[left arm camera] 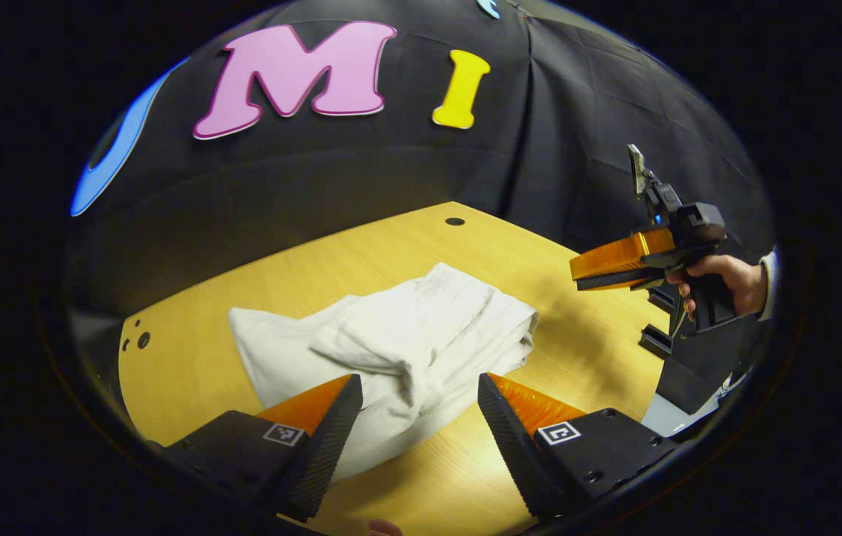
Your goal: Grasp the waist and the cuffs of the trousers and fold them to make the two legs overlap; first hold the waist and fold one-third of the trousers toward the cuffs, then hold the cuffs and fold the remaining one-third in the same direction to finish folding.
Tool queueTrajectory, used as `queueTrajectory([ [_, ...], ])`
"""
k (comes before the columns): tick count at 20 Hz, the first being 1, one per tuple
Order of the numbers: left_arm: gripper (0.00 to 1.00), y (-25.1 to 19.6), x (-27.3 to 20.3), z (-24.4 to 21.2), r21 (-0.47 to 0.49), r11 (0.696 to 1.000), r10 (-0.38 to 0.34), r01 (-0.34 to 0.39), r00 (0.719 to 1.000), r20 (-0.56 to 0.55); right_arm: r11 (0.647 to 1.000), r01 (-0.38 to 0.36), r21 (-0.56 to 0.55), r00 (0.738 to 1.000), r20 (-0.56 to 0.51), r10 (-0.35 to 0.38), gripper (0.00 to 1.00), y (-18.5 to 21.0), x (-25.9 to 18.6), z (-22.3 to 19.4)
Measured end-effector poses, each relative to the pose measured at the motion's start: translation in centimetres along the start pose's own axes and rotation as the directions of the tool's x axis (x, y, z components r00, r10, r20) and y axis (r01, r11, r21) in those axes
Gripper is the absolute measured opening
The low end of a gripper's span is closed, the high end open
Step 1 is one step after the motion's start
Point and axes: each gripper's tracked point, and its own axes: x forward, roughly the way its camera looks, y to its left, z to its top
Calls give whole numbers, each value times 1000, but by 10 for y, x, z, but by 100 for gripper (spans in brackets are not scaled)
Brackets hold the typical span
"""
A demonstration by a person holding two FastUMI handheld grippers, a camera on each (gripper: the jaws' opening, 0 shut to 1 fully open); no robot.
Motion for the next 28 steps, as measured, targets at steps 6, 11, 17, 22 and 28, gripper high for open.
queueTrajectory([
  [6,98,56,-77,-15,-120,982,149,-145,988,26,1000,-21,-7,1000,6,21,58,18,-5,0],
  [11,98,95,-132,-45,-250,933,267,-257,964,4,999,-27,-17,1000,1,27,58,27,-7,-1],
  [17,96,113,-180,-71,-388,860,353,-330,936,-13,998,-40,-50,999,-30,38,58,42,-13,-9],
  [22,96,125,-202,-91,-460,806,403,-373,914,-35,994,-63,-90,996,-65,57,58,59,-16,-20],
  [28,96,131,-215,-98,-527,763,423,-374,906,-30,990,-72,-123,993,-98,60,58,73,-13,-29],
])
